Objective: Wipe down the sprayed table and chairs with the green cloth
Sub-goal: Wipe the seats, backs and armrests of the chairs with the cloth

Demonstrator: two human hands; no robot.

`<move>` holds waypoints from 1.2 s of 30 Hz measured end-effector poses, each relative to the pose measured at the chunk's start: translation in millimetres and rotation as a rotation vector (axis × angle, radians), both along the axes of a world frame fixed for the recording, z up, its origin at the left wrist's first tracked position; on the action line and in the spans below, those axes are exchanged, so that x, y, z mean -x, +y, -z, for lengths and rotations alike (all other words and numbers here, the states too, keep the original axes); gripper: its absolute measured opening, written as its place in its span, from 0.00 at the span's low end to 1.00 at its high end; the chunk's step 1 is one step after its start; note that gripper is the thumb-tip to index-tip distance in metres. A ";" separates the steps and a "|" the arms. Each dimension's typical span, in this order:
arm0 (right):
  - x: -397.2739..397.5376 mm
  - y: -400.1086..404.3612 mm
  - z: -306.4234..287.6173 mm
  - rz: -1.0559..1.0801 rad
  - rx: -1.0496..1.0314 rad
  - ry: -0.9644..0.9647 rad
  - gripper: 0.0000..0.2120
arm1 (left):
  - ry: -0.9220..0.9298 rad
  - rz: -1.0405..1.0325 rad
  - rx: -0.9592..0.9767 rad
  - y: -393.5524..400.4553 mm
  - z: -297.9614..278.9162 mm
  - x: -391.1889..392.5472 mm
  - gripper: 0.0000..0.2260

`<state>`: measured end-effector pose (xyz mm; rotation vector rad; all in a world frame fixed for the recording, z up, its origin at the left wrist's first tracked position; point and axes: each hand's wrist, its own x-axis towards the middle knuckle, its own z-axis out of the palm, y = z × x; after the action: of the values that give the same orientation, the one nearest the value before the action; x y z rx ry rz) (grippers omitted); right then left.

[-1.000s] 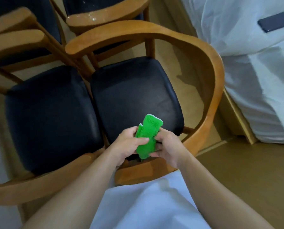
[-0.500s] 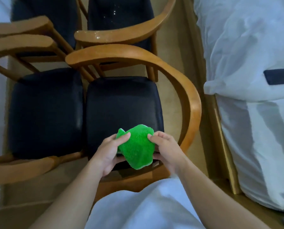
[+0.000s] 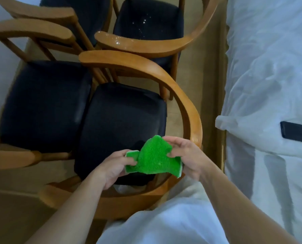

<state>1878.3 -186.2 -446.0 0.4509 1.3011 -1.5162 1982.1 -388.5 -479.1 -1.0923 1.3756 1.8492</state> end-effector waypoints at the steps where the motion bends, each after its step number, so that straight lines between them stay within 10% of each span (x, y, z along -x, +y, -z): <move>1: 9.4 4.0 2.6 -0.026 0.000 0.005 0.23 | -0.010 -0.068 0.039 7.4 1.6 5.4 0.11; 15: 157.1 32.8 16.1 -1.125 -0.274 0.684 0.22 | 0.133 -0.753 0.368 92.8 -33.3 88.7 0.05; 30: 226.8 8.6 21.8 -1.009 -0.154 0.745 0.12 | 0.191 -0.900 0.393 69.5 -32.8 148.4 0.18; 36: 326.4 -26.6 34.3 -1.122 -0.119 0.841 0.14 | 0.083 -0.461 0.554 61.8 -27.8 221.0 0.23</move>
<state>1551.9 -212.8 -480.3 -0.8514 1.8031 -0.6209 1761.1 -326.7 -451.3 -1.7459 1.8725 1.8760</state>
